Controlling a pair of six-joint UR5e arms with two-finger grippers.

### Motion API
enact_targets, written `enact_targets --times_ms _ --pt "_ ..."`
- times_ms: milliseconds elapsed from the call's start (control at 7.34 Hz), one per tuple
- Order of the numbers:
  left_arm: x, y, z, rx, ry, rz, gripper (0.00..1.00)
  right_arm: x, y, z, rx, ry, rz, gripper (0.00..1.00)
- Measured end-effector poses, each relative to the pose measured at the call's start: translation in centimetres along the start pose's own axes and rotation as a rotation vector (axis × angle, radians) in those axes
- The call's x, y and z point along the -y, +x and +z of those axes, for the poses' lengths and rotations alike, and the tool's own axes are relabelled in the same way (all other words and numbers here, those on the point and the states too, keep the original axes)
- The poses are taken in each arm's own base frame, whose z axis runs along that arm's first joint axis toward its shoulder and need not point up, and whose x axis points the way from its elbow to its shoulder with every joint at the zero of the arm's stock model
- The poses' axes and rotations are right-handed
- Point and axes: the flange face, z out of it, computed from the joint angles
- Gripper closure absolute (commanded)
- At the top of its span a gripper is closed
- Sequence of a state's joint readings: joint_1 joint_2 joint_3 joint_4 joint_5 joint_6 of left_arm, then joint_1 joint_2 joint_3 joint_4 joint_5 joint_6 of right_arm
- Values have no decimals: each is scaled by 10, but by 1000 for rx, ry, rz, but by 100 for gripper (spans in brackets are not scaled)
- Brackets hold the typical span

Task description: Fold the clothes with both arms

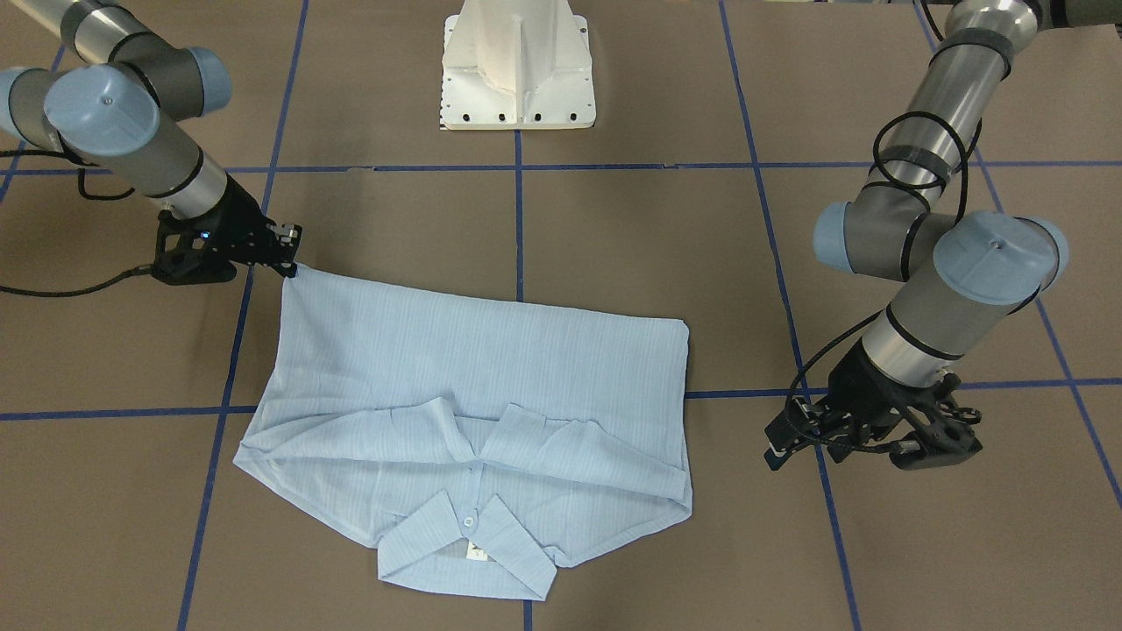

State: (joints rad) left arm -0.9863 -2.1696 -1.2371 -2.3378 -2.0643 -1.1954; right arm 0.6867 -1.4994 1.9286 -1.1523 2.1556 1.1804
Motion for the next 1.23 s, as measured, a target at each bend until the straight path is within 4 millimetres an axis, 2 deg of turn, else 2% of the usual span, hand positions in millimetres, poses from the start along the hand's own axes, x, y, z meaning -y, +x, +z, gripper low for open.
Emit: enact_targets --times_ms 136,272,409,545,681,817,954,1090,1226 --pt "-2 -2 -2 -2 2 1 0 -45 2 -14 18 -55 -34 100" --pt "-4 -4 -4 -4 3 1 0 -93 -4 -25 40 -130 -68 100" --pt "-6 -7 -7 -6 3 0 0 -142 -20 -29 61 -223 -102 100" --pt "-9 -10 -9 -7 4 -1 0 -188 -38 -23 72 -320 -136 71" --pt "-11 -13 -10 -7 3 -1 0 -224 -52 -16 80 -397 -173 1" --pt "-12 -15 -11 -6 3 -1 0 -246 -63 -11 90 -444 -201 0" --pt "-13 -15 -11 -8 2 0 0 -256 -70 -8 98 -463 -216 0" --pt "-15 -11 -12 -13 1 3 0 -254 -74 -8 106 -458 -217 0" --pt "-19 -4 -15 -26 -2 4 0 -241 -79 -13 122 -426 -206 0"
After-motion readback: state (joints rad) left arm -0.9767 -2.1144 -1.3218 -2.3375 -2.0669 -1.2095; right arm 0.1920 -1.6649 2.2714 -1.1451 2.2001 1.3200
